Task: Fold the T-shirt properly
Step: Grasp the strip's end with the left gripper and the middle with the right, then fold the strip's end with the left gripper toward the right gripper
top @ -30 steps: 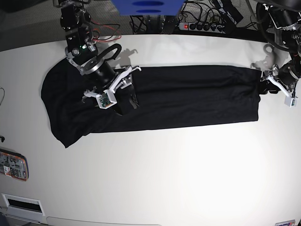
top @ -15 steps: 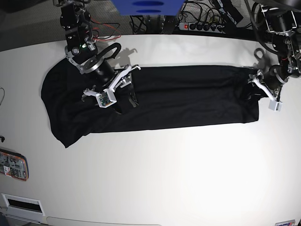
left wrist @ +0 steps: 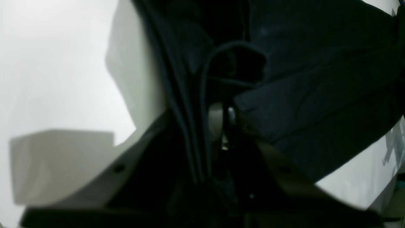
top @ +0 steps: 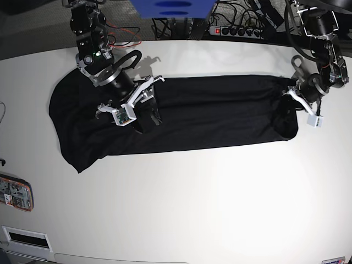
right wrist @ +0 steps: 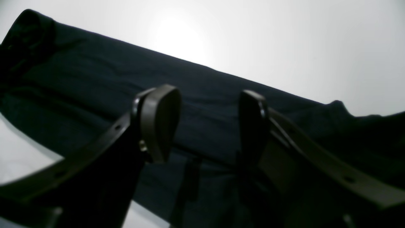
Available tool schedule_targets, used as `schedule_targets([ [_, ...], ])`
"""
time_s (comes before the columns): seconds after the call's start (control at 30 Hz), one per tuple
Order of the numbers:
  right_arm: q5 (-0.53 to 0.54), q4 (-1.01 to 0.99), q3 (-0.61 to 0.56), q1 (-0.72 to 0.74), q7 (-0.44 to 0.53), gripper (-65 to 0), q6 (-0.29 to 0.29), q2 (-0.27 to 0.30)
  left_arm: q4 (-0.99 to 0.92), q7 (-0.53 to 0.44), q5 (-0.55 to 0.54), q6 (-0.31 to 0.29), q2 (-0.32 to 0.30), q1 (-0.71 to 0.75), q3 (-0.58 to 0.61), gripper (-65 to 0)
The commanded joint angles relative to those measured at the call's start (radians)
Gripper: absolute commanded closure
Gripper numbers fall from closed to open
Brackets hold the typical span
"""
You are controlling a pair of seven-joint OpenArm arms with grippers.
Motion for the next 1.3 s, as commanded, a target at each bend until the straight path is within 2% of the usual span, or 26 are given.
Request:
schedule_targets([
  [0.0, 0.008, 0.019, 0.003, 0.005, 0.03, -31.8, 0.002, 0.002, 0.001, 0.009, 0.034, 0.017, -0.024, -0.015, -0.026, 0.0],
  [0.2, 0.008, 0.019, 0.003, 0.003, 0.03, -31.8, 0.002, 0.002, -0.057, 0.01, 0.153, 0.017, -0.064, -0.069, -0.066, 0.0],
  [0.4, 0.008, 0.019, 0.003, 0.003, 0.03, -31.8, 0.002, 0.002, -0.071, 0.015, 0.282, 0.017, -0.095, -0.129, -0.166, 0.0],
  [0.53, 0.008, 0.019, 0.003, 0.003, 0.025, -31.8, 0.002, 0.001, -0.066, 0.056, 0.262, 0.017, -0.13, -0.142, -0.166, 0.0],
  [0.67, 0.008, 0.019, 0.003, 0.003, 0.021, -31.7, 0.002, 0.001, 0.009, 0.116, 0.204, 0.017, -0.129, -0.138, -0.167, 0.0],
  [0.87, 0.008, 0.019, 0.003, 0.005, 0.021, -31.7, 0.002, 0.001, 0.29, 0.231, 0.187, 0.017, -0.044, -0.107, -0.169, 0.0],
  [1.03, 0.008, 0.019, 0.003, 0.009, 0.019, -31.7, 0.002, 0.001, 0.486, 0.322, 0.19, 0.017, 0.091, -0.107, -0.169, 0.0],
  [1.13, 0.008, 0.019, 0.003, 0.009, 0.019, -31.7, 0.002, 0.001, 0.546, 0.365, 0.19, 0.017, 0.169, -0.112, -0.163, 0.0],
  [1.27, 0.008, 0.018, 0.003, 0.011, 0.019, -31.7, 0.002, 0.001, 0.563, 0.373, 0.192, 0.017, 0.255, -0.136, -0.123, 0.0],
])
